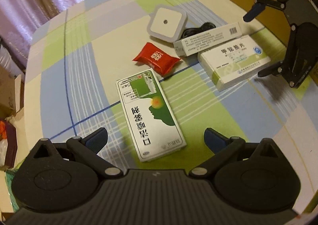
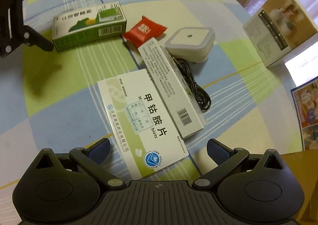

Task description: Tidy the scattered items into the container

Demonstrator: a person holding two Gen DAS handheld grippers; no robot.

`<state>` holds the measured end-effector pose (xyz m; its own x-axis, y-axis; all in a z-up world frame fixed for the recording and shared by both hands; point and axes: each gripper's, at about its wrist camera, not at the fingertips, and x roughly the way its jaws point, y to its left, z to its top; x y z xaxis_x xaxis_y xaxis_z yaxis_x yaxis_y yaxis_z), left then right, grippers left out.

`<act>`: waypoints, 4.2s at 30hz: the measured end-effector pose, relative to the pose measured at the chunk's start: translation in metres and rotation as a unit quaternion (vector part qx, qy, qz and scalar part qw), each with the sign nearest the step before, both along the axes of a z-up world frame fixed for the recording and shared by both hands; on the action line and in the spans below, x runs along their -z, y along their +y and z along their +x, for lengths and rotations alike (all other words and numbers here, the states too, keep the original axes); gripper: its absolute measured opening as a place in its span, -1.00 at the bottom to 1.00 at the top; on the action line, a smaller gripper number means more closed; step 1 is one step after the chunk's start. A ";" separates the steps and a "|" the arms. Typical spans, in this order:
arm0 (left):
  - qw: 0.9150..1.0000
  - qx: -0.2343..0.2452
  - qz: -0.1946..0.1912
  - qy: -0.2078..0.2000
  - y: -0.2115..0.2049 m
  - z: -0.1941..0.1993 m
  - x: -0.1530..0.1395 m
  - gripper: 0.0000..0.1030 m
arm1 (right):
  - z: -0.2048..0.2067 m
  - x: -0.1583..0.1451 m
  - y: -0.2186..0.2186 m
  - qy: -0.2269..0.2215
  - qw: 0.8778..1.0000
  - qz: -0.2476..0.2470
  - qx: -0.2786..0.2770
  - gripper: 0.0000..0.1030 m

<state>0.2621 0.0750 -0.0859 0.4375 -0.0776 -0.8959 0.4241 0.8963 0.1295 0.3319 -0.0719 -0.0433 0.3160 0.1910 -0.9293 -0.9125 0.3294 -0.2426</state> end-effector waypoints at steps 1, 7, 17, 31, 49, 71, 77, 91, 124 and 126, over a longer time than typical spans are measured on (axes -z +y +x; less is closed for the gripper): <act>1.000 0.005 0.006 0.005 -0.001 0.004 0.002 0.97 | 0.002 0.002 0.000 0.004 1.000 -0.002 0.000 0.95; 0.999 0.017 0.022 0.034 -0.005 0.021 0.018 0.84 | 0.010 0.005 -0.002 0.030 0.999 0.005 0.012 0.58; 0.999 0.014 0.033 0.040 -0.006 0.012 0.021 0.07 | -0.015 -0.006 -0.010 0.071 0.993 0.003 0.090 0.41; 0.998 0.044 0.029 0.042 -0.037 -0.101 0.013 0.06 | -0.131 -0.015 -0.035 0.133 0.979 0.003 0.152 0.80; 0.998 0.027 0.010 0.047 -0.046 -0.078 0.016 0.33 | -0.107 -0.005 -0.012 0.109 0.984 0.027 0.138 0.74; 0.999 0.016 0.006 0.045 -0.048 -0.096 -0.001 -0.01 | -0.128 -0.028 -0.025 0.103 0.974 0.061 0.195 0.32; 0.999 0.013 0.008 0.031 -0.054 -0.112 -0.025 -0.01 | -0.144 -0.044 -0.030 0.094 0.972 0.079 0.200 0.32; 1.000 0.010 0.011 0.006 -0.075 -0.148 -0.068 -0.01 | -0.179 -0.077 -0.049 0.078 0.969 0.106 0.207 0.32; 0.997 0.056 -0.046 -0.040 -0.195 -0.146 -0.133 -0.01 | -0.181 -0.163 -0.177 0.009 0.938 0.166 0.303 0.32; 0.996 0.063 -0.051 -0.043 -0.207 -0.143 -0.136 -0.01 | -0.179 -0.165 -0.187 0.005 0.936 0.164 0.311 0.32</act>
<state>0.1189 -0.1317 0.0504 0.4924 -0.2263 -0.8404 0.5258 0.8469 0.0800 0.1527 -0.2585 0.1221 0.4525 0.2489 -0.8563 -0.5210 0.8531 -0.0274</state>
